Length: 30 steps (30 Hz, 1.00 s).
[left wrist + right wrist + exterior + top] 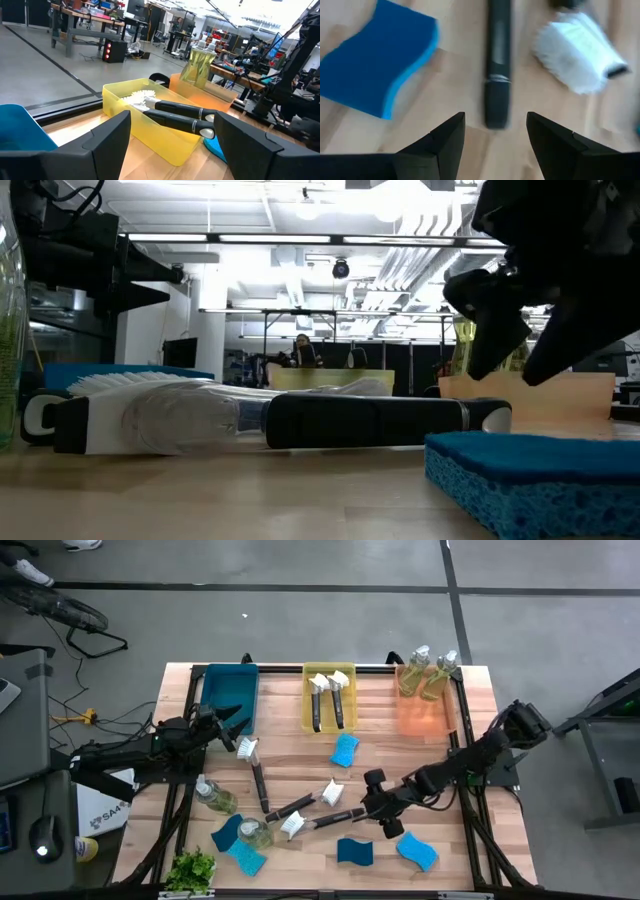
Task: Pick & Place Kitchen Sink Supplies
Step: Put the black dishwashing brush into the yellow bin
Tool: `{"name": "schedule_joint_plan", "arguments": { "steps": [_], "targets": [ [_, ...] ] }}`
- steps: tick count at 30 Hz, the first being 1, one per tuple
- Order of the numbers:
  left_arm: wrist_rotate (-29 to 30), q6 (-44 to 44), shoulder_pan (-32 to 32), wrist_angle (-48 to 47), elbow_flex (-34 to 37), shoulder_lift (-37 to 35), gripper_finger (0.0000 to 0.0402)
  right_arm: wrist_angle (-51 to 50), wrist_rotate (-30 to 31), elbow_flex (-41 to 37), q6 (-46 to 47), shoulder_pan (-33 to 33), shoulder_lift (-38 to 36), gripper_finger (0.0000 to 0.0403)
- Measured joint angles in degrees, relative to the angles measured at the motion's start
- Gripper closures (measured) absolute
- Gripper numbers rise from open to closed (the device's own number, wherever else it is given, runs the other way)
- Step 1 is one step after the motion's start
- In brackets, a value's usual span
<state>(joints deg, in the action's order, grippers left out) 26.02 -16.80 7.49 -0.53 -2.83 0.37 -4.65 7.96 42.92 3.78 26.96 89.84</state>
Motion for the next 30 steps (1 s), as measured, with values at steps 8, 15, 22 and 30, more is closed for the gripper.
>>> {"name": "schedule_joint_plan", "arguments": {
  "steps": [8, 15, 22, 30],
  "targets": [
    [0.00, 0.00, -0.02, 0.00, 0.00, -0.01, 0.0121, 3.07, 1.08, 0.00, 0.06, -0.09, 3.24, 0.0196],
    [0.00, -0.01, -0.02, 0.00, 0.00, 0.00, 0.0121, 4.10, 0.14, 0.00, 0.24, -1.14, 4.96, 0.0196],
    [0.00, 0.00, -0.02, 0.00, 0.00, -0.01, 0.0121, 4.33, 0.04, 0.00, 0.21, -1.51, 5.03, 0.0196],
    [0.00, 0.00, -0.01, 0.01, 0.01, -0.01, 0.0121, 4.61, -0.15, 0.02, 0.24, -1.51, 5.47, 0.0197]
  ]
}}
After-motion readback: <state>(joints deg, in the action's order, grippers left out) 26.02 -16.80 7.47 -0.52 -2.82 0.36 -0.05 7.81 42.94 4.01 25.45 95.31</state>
